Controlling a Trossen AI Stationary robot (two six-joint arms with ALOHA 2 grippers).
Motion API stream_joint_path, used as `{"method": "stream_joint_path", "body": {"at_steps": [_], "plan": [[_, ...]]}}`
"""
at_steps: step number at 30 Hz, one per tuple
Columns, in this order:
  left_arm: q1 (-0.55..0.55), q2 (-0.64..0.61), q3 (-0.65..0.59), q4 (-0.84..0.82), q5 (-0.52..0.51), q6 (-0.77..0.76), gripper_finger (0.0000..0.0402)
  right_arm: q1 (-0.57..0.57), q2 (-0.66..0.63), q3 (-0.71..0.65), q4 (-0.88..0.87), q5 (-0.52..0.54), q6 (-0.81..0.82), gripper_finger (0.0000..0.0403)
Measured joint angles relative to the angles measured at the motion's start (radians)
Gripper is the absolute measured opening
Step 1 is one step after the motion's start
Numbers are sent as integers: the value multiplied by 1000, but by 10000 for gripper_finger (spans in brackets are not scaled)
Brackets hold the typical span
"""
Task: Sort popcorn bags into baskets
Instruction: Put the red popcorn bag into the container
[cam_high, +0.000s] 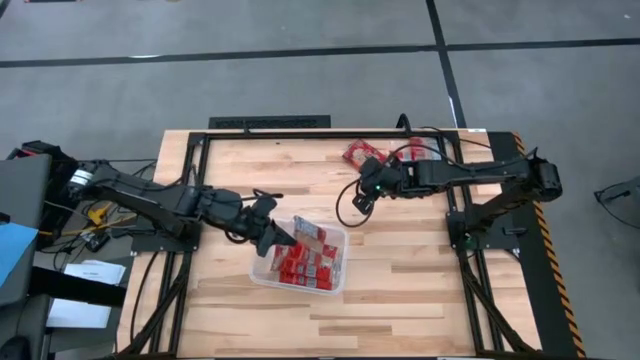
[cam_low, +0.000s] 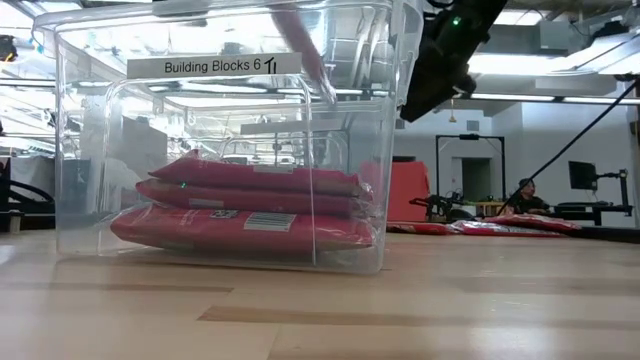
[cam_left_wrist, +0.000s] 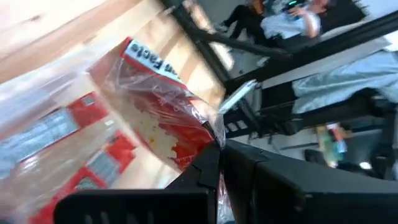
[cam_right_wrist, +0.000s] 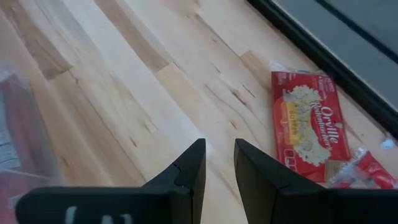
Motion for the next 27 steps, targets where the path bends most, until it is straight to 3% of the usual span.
{"method": "stream_joint_path", "body": {"at_steps": [17, 27], "plan": [[100, 2, -223, 256, 44, -88, 0, -11, 0, 0, 1, 19, -1, 108], [107, 85, -237, 310, 35, -85, 2, -30, 0, 0, -2, 19, -8, 108]]}}
